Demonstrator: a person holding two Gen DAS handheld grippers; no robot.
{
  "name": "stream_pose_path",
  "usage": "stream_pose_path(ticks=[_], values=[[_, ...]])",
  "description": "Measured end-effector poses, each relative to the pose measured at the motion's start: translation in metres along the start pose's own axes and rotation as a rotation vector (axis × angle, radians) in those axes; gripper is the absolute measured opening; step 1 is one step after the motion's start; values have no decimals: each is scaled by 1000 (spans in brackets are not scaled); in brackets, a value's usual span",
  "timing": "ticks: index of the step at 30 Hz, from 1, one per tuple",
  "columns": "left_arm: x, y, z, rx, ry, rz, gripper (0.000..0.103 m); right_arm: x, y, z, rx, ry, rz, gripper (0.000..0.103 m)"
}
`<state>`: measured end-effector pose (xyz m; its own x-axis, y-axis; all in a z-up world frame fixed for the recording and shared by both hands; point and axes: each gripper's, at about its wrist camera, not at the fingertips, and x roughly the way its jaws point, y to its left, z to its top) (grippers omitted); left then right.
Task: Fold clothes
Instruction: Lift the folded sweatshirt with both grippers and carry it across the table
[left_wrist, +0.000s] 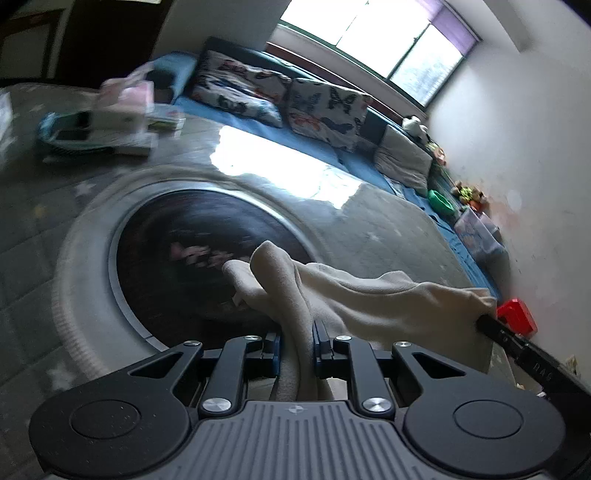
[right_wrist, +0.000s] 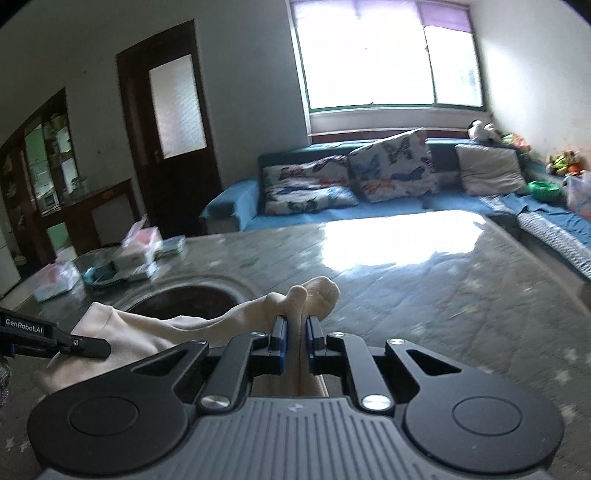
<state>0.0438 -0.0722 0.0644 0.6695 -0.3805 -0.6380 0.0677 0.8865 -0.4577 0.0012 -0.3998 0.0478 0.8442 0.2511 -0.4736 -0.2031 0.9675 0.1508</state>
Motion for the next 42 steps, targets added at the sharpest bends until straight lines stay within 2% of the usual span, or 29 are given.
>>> stream_pose_path(ticks=[9, 21, 31, 42], values=[[44, -57, 12, 81, 31, -16, 18, -9, -42, 20, 13, -45, -112, 9], [102, -111, 15, 171, 79, -21, 18, 7, -86, 19, 50, -24, -231, 9], [128, -132, 8, 225, 104, -22, 18, 15, -113, 7, 81, 4, -294, 9], [138, -134, 2, 243, 129, 1, 19, 24, -121, -3, 103, 21, -330, 9]])
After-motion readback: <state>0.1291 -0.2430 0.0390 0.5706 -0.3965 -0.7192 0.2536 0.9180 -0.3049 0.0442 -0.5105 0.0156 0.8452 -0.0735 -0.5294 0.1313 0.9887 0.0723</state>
